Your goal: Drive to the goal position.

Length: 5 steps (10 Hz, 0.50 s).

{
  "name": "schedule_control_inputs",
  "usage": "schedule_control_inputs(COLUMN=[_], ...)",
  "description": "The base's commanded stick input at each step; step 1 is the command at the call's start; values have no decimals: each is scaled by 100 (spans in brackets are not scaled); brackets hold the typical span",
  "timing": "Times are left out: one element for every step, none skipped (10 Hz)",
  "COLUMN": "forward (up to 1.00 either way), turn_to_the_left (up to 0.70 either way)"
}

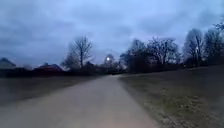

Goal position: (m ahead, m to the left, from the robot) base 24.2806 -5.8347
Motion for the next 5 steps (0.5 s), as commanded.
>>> schedule_control_inputs(forward=[100, 100, 100, 100, 100], turn_to_the_left=[4, 4, 4, 4, 4])
